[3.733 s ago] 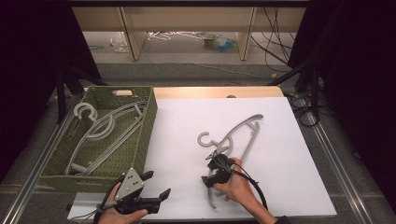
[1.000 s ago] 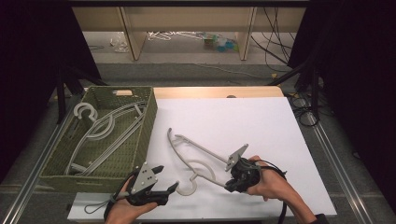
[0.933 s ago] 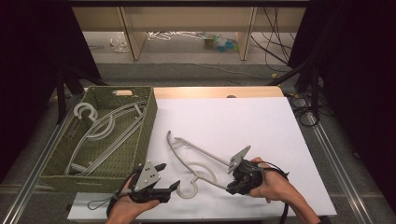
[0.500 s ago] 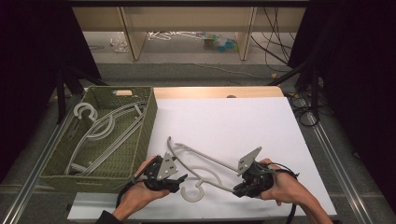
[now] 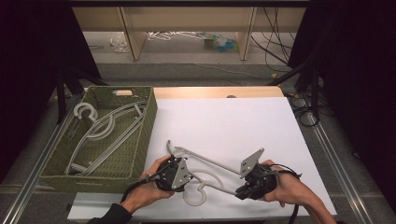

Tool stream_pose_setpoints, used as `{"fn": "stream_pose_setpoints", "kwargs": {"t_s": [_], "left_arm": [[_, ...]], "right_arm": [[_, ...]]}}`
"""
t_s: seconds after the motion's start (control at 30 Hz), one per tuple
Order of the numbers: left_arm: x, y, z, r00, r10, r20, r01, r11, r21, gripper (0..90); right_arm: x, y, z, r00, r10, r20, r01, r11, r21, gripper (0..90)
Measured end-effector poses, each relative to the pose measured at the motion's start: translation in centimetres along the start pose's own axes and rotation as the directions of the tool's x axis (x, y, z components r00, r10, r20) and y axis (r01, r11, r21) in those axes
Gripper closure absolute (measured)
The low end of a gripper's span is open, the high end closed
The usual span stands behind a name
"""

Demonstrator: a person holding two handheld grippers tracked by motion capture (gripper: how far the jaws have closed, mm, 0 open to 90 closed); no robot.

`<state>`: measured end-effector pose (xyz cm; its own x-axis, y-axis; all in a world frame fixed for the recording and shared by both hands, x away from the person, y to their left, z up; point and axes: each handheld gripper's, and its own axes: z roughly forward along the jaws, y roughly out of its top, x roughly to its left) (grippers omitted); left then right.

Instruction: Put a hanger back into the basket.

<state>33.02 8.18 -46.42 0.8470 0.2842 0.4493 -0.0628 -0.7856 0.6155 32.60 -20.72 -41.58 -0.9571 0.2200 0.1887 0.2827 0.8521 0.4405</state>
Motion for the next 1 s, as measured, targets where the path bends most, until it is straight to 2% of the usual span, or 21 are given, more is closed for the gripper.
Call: {"fn": "stream_pose_setpoints", "kwargs": {"t_s": [0.1, 0.2, 0.23, 0.27, 0.3, 0.33, 0.4, 0.47, 0.5, 0.53, 0.6, 0.63, 0.67, 0.7, 0.73, 0.77, 0.83, 0.87, 0.9, 0.97, 1.0], "left_arm": [[0.0, 0.1, 0.0, 0.9992, 0.025, 0.03, -0.024, 0.9989, -0.04, 40.7], [0.0, 0.1, 0.0, 0.9946, 0.089, 0.053, -0.085, 0.9938, -0.072, 56.4], [0.0, 0.1, 0.0, 0.9946, 0.089, 0.053, -0.085, 0.9938, -0.072, 59.8], [-0.1, 0.2, -0.1, 0.988, 0.141, 0.063, -0.138, 0.9888, -0.057, 61.6], [-0.1, 0.2, -0.1, 0.988, 0.141, 0.063, -0.138, 0.9888, -0.057, 63.1], [-0.2, 0.4, -0.1, 0.9786, 0.197, 0.059, -0.194, 0.9797, -0.05, 64.8], [-0.3, 0.6, -0.1, 0.9753, 0.213, 0.059, -0.21, 0.9765, -0.048, 66.5], [-0.4, 0.8, -0.1, 0.9659, 0.253, 0.057, -0.251, 0.9672, -0.042, 68.6], [-0.5, 0.9, -0.1, 0.9662, 0.251, 0.059, -0.248, 0.9673, -0.053, 68.6], [-0.5, 1.0, -0.2, 0.9619, 0.268, 0.053, -0.265, 0.9627, -0.054, 69.4], [-0.5, 1.4, -0.5, 0.9532, 0.298, 0.049, -0.296, 0.9536, -0.057, 72.2], [-0.5, 1.6, -0.5, 0.951, 0.305, 0.048, -0.302, 0.9512, -0.061, 72.2], [-0.5, 1.8, -0.6, 0.9474, 0.317, 0.042, -0.314, 0.9474, -0.06, 74.7], [-0.6, 1.8, -0.6, 0.948, 0.316, 0.04, -0.313, 0.9474, -0.067, 74.7], [-0.5, 2.0, -0.6, 0.943, 0.33, 0.041, -0.327, 0.9429, -0.062, 75.4], [-0.4, 2.3, -0.5, 0.9411, 0.336, 0.035, -0.334, 0.9406, -0.062, 77.0], [-0.4, 2.5, -0.5, 0.9411, 0.336, 0.038, -0.333, 0.9406, -0.064, 78.7], [-0.1, 2.9, -0.6, 0.9477, 0.318, 0.031, -0.315, 0.9465, -0.071, 79.1], [-0.1, 2.9, -0.6, 0.9477, 0.318, 0.031, -0.315, 0.9465, -0.071, 79.1], [0.3, 3.2, -0.8, 0.9519, 0.305, 0.03, -0.303, 0.9508, -0.066, 79.1], [0.5, 3.4, -0.8, 0.9551, 0.295, 0.026, -0.293, 0.9538, -0.065, 79.1]], "right_arm": [[0.0, 0.0, 0.0, 1.0, -0.003, -0.004, 0.003, 1.0, -0.003, 81.9], [-0.2, -0.2, -0.1, 0.9999, -0.008, -0.006, 0.008, 1.0, -0.001, 81.9], [-0.2, -0.2, -0.1, 0.9999, -0.008, -0.006, 0.008, 1.0, -0.001, 81.9], [-0.3, -0.2, -0.1, 0.9999, -0.012, -0.001, 0.012, 1.0, -0.003, 81.8], [-0.3, -0.2, -0.1, 0.9999, -0.012, -0.001, 0.012, 1.0, -0.003, 81.8], [-0.4, -0.3, 0.0, 0.9998, -0.019, 0.003, 0.019, 1.0, -0.004, 81.6], [-0.5, -0.4, -0.1, 0.9997, -0.022, 0.0, 0.022, 1.0, -0.003, 81.4], [-0.7, -0.6, -0.3, 0.9997, -0.018, 0.015, 0.018, 1.0, -0.013, 79.9], [-0.7, -0.6, -0.3, 0.9997, -0.018, 0.015, 0.018, 1.0, -0.013, 79.9], [-0.8, -0.7, -0.4, 0.9998, -0.014, 0.013, 0.014, 1.0, -0.014, 77.6], [-0.9, -0.9, -0.8, 0.9974, 0.0, 0.073, 0.0, 1.0, -0.013, 69.9], [-0.9, -0.9, -0.8, 0.9974, 0.0, 0.073, 0.0, 1.0, -0.013, 69.9], [-1.1, -0.8, -1.4, 0.9915, 0.012, 0.129, -0.003, 0.998, -0.068, 61.1], [-1.1, -0.8, -1.4, 0.9915, 0.012, 0.129, -0.003, 0.998, -0.068, 61.1], [-1.1, -0.8, -1.7, 0.9884, 0.013, 0.152, -0.002, 0.997, -0.071, 59.5], [-0.9, -0.5, -2.5, 0.9741, 0.029, 0.224, -0.005, 0.994, -0.109, 50.7], [-0.9, -0.3, -3.1, 0.9662, 0.045, 0.254, -0.002, 0.986, -0.169, 48.8], [-0.9, -0.2, -3.5, 0.961, 0.053, 0.271, 0.0, 0.981, -0.193, 45.9], [-0.9, -0.2, -3.8, 0.9535, 0.077, 0.291, -0.015, 0.977, -0.21, 43.6], [-1.0, -0.3, -4.1, 0.9507, 0.096, 0.295, -0.027, 0.973, -0.227, 43.2], [-1.2, -0.6, -4.7, 0.9414, 0.127, 0.312, -0.036, 0.959, -0.281, 39.9]]}}
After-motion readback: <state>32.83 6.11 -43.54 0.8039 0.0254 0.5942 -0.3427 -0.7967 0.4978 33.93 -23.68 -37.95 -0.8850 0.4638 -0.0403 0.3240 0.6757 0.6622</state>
